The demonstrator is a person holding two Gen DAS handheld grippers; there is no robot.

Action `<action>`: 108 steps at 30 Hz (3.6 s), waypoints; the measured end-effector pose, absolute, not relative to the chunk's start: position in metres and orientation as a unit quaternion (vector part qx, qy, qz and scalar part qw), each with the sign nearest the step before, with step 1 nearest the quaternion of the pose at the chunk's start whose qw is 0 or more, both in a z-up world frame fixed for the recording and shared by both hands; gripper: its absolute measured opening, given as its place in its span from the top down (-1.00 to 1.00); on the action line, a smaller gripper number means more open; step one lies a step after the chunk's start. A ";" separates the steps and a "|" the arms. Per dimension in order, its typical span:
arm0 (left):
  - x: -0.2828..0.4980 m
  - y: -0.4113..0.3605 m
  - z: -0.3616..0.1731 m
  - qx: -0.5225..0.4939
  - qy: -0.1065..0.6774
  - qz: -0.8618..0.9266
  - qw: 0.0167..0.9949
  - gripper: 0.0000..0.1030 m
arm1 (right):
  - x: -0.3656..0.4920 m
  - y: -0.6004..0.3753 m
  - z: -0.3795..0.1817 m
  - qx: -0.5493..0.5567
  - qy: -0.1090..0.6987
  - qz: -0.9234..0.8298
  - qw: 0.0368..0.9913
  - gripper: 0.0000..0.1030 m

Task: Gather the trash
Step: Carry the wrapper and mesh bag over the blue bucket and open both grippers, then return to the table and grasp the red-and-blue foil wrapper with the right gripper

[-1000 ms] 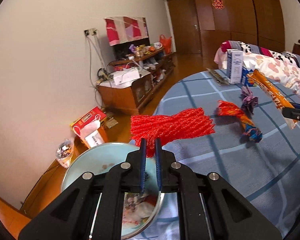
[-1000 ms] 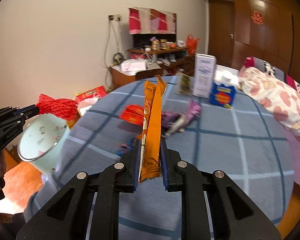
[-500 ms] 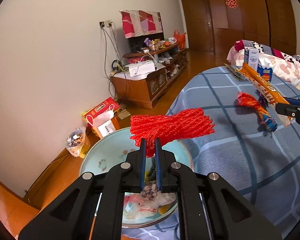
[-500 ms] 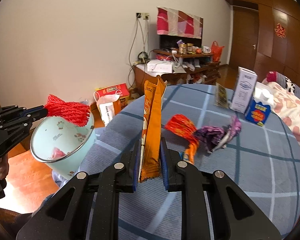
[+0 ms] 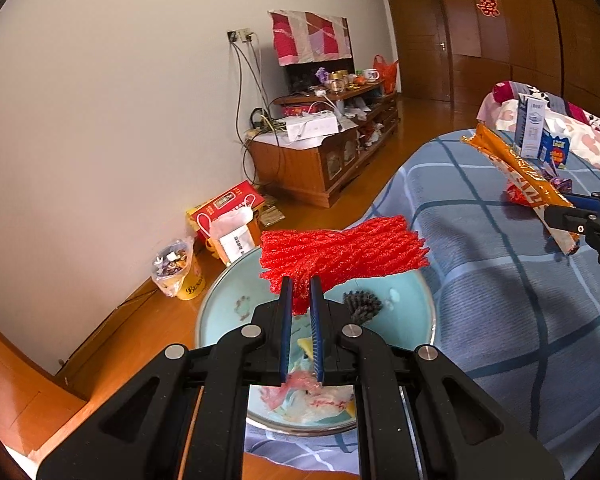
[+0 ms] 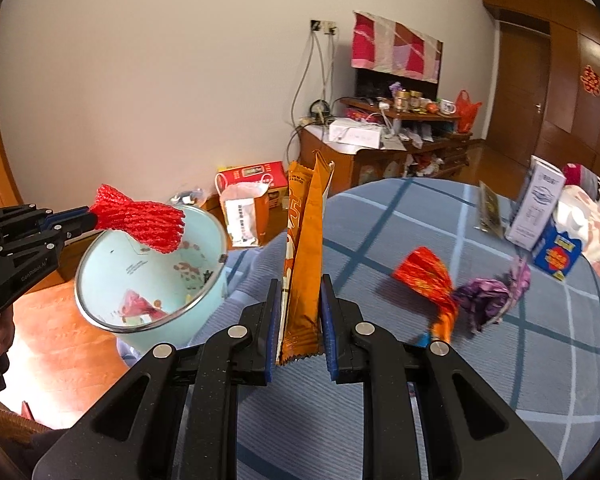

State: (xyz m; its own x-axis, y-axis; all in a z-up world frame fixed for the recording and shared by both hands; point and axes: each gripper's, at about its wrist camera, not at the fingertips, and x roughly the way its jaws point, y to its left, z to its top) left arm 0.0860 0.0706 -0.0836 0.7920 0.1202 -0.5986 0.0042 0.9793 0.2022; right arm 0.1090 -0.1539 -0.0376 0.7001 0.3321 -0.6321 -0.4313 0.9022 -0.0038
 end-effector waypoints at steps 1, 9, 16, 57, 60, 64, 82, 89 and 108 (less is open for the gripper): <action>0.085 0.072 -0.084 0.097 0.321 0.033 0.941 0.84 | 0.110 -0.151 -0.039 -0.077 0.327 0.211 0.918 0.62; 0.081 0.085 -0.086 0.090 0.324 0.046 0.940 0.84 | 0.114 -0.134 -0.044 -0.088 0.331 0.228 0.912 0.62; 0.080 0.097 -0.088 0.084 0.327 0.061 0.939 0.84 | 0.116 -0.118 -0.045 -0.099 0.330 0.243 0.907 0.62; 0.077 0.138 -0.092 0.070 0.336 0.123 0.931 0.84 | 0.127 -0.062 -0.055 -0.133 0.332 0.297 0.885 0.61; 0.077 0.140 -0.092 0.068 0.337 0.127 0.930 0.83 | 0.126 -0.060 -0.055 -0.135 0.332 0.300 0.884 0.61; 0.077 0.143 -0.093 0.064 0.337 0.129 0.930 0.83 | 0.125 -0.056 -0.054 -0.138 0.331 0.303 0.883 0.61; 0.077 0.140 -0.095 0.061 0.341 0.119 0.931 0.82 | 0.124 -0.052 -0.052 -0.142 0.333 0.310 0.879 0.59; 0.076 0.135 -0.095 0.054 0.341 0.098 0.933 0.61 | 0.124 -0.049 -0.055 -0.142 0.335 0.319 0.875 0.27; 0.074 0.100 -0.111 0.056 0.355 0.058 0.931 -0.43 | 0.118 -0.094 -0.050 -0.116 0.348 0.250 0.896 -0.21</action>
State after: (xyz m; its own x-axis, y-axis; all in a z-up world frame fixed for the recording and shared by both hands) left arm 0.0736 0.0997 -0.1111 0.7417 0.1481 -0.6542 -0.0680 0.9869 0.1463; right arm 0.1177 -0.0937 -0.0500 0.6325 0.3671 -0.6820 -0.5289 0.8480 -0.0341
